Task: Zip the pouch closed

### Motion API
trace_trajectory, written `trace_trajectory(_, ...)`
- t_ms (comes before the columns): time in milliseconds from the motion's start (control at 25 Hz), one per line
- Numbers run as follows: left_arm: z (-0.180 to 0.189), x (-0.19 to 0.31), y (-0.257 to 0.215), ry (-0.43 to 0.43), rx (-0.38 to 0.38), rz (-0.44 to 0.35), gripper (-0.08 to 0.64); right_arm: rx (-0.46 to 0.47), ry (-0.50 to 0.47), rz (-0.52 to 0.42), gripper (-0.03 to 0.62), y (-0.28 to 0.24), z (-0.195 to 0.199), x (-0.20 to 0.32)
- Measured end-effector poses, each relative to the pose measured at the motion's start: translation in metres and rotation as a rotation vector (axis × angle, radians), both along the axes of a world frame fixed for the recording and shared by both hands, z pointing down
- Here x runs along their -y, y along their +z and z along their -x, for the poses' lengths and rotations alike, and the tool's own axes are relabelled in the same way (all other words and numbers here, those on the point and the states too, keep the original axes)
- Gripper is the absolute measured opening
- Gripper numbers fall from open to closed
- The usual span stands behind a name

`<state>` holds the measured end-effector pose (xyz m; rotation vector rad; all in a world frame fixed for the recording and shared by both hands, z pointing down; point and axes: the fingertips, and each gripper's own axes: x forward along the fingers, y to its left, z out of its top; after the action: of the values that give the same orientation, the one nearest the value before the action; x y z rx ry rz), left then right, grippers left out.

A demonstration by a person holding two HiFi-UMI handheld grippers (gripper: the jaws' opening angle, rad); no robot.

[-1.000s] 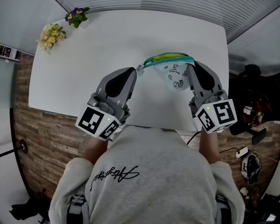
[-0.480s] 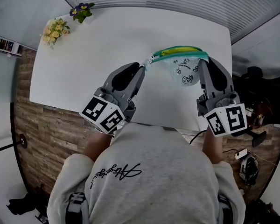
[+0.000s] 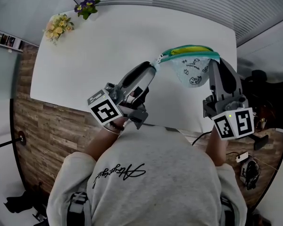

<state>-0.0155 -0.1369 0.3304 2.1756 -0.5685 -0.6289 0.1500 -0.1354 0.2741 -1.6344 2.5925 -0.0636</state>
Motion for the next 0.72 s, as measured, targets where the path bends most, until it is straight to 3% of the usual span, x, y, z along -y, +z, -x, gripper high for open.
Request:
trace_trajectory(160, -0.004, -0.001, -0.004, 0.023, -0.052, 0.02, 0.147, 0.002, -0.003, 0.005, 0.029, 0.002, 0.001, 0.0)
trace_trajectory(360, -0.011, -0.003, -0.013, 0.03, -0.003, -0.041, 0.147, -0.007, 0.003, 0.014, 0.029, 0.004, -0.001, 0.0)
trace_trajectory(480, -0.009, -0.001, -0.015, 0.014, 0.024, -0.07, 0.096, 0.001, 0.006, 0.013, 0.029, 0.005, -0.002, 0.0)
trace_trajectory(720, -0.005, 0.003, -0.018, 0.02, -0.029, -0.062, 0.084, -0.016, -0.015, -0.006, 0.029, 0.007, -0.002, -0.001)
